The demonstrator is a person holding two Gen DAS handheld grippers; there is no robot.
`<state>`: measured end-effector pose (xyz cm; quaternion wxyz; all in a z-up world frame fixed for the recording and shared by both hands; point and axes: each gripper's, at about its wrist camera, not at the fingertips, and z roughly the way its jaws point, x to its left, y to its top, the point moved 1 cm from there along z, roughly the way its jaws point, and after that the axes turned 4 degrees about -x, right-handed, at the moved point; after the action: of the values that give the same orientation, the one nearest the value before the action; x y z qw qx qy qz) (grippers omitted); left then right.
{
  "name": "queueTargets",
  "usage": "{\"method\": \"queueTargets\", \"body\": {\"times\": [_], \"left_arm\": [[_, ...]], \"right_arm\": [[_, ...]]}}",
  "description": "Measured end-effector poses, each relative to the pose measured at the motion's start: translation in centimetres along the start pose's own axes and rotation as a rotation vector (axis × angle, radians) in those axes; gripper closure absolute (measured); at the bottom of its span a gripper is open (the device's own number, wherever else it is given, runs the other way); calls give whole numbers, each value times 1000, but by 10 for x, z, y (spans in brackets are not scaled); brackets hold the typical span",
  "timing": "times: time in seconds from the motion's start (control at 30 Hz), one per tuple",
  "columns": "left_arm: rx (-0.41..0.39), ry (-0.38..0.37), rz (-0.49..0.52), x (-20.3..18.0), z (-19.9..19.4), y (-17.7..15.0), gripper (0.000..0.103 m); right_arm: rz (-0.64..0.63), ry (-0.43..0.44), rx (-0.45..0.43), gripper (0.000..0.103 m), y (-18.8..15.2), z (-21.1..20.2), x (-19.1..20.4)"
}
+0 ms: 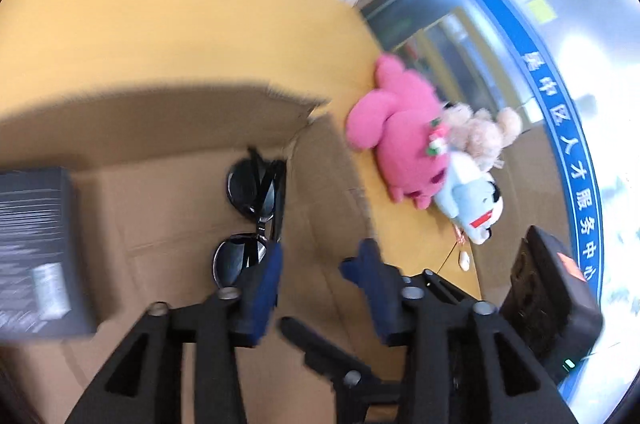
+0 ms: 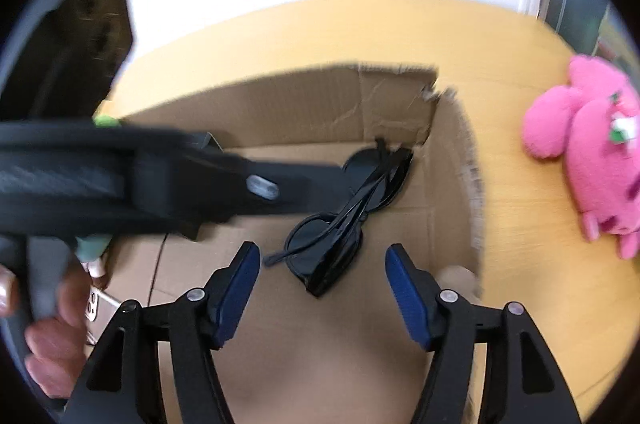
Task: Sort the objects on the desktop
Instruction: 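Open the right gripper to drop the sunglasses into the box, then close the left gripper on the grey-white phone stand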
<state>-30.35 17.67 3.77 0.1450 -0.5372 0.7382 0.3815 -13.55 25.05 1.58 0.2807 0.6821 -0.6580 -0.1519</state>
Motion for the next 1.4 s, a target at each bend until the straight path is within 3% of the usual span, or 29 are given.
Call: {"method": "queueTargets", "body": {"times": [0.17,0.27,0.33,0.43,0.67,0.87,1.03,1.17,1.4], "left_arm": [[-263,124,125,-40,-110,-34,38],[-427,256,215,-65,-177,-75,25],[-500,336,265,-76,-206,-104,12],[-577,429,319,-88,-237,-150,6],[-615,570,327,-88,-254,-232,4],[-651,590,288,-77,-250,-278,4],[-624,596,272,-67,-245,-296,4],[-593,581,245,-48,-249,-313,4],[-463,571,144,12,-244,-342,4]], "right_arm": [[-48,-10,-139,24,-23,-69,23],[-75,1,-212,23,-21,-96,17],[-94,2,-253,23,-33,-110,24],[-106,-4,-293,22,-51,-140,42],[-128,-21,-311,22,-89,-158,67],[-157,-37,-334,22,-123,-167,83],[-185,-35,-345,21,-136,-173,93],[-192,46,-323,21,-146,-164,104],[-283,239,-103,21,-185,-106,144]]}}
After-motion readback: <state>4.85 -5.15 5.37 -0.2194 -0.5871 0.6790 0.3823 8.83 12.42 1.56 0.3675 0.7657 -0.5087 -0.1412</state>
